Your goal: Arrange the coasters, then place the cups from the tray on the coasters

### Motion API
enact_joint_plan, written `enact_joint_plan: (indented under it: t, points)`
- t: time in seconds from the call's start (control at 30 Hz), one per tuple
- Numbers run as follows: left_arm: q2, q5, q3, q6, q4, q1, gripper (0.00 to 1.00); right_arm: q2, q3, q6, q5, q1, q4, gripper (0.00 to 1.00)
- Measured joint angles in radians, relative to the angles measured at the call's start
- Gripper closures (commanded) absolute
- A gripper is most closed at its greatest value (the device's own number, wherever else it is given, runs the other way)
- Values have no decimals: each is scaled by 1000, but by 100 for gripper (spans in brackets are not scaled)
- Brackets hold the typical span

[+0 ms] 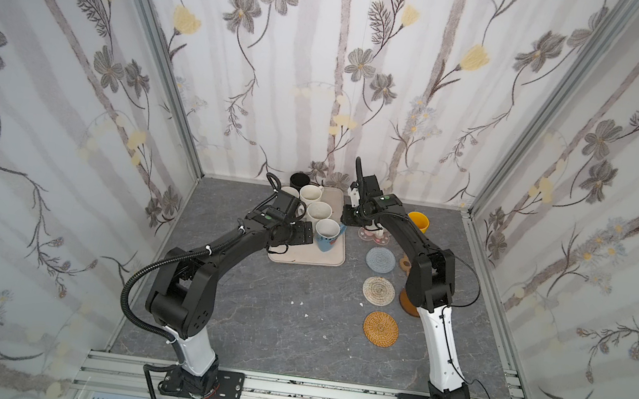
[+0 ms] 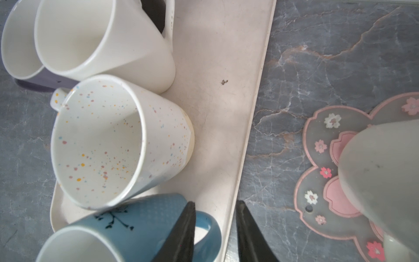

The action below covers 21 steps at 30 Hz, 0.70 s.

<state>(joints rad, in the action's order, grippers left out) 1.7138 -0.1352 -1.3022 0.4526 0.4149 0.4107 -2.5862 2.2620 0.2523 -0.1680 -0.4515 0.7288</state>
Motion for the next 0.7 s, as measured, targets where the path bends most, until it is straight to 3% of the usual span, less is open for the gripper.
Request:
enact_joint_plan:
  t: [0.53, 0.7]
  points:
    - [-34, -1, 33, 4, -14, 0, 7, 199, -329, -11, 18, -56, -60, 72]
    - [-53, -1, 44, 5, -21, 0, 7, 251, -395, -10, 32, -68, -74, 67]
